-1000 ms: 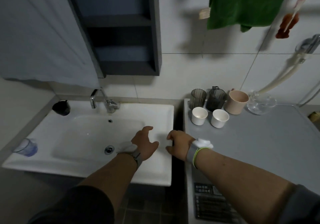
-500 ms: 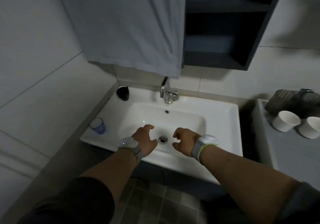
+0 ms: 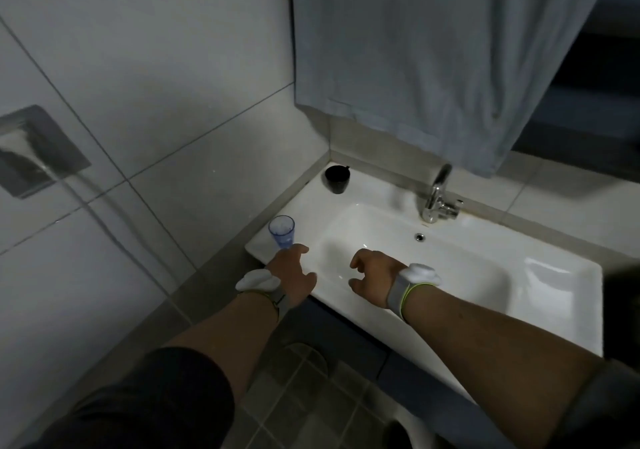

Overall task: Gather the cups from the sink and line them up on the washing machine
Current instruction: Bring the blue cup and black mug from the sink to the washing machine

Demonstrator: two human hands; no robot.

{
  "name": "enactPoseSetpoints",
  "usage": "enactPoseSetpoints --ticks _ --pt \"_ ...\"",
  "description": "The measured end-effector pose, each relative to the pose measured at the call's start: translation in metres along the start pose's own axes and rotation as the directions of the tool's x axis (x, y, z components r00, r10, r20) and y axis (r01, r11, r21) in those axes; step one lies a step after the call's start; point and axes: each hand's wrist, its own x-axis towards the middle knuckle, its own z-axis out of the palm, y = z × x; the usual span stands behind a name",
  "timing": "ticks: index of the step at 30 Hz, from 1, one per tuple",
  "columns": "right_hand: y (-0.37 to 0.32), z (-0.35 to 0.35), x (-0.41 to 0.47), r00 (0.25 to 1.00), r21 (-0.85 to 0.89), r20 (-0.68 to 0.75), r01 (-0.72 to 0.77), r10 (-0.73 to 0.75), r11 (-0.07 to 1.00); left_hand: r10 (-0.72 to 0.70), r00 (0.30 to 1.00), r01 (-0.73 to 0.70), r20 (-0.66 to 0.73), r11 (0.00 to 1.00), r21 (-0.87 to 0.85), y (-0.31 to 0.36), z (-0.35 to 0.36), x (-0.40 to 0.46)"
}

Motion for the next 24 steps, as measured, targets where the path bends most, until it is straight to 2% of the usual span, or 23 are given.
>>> enactPoseSetpoints --ticks 7,14,19,24 --pt "-0.014 0.001 0.038 0.998 -0.022 -0.021 0.058 -0.059 0.998 -0.109 0.993 0.109 -0.035 0.994 0.002 -0.021 -0.017 0.016" --pt "-0.012 -0.011 0.121 0.993 -0.015 0.003 0.116 -0.115 0.993 -0.17 0.983 0.173 -0.07 0.984 0.033 -0.023 -0.033 0.065" --pt "0.0 -0.026 0.183 0.998 0.084 0.018 0.063 -0.065 0.994 -0.174 0.979 0.18 -0.111 0.982 0.052 -0.012 -0.041 0.099" --pt "0.011 -0.036 0.238 1.0 0.155 -0.012 -0.005 0.007 0.988 -0.184 0.98 0.19 -0.075 0.978 0.089 -0.007 -0.042 0.125"
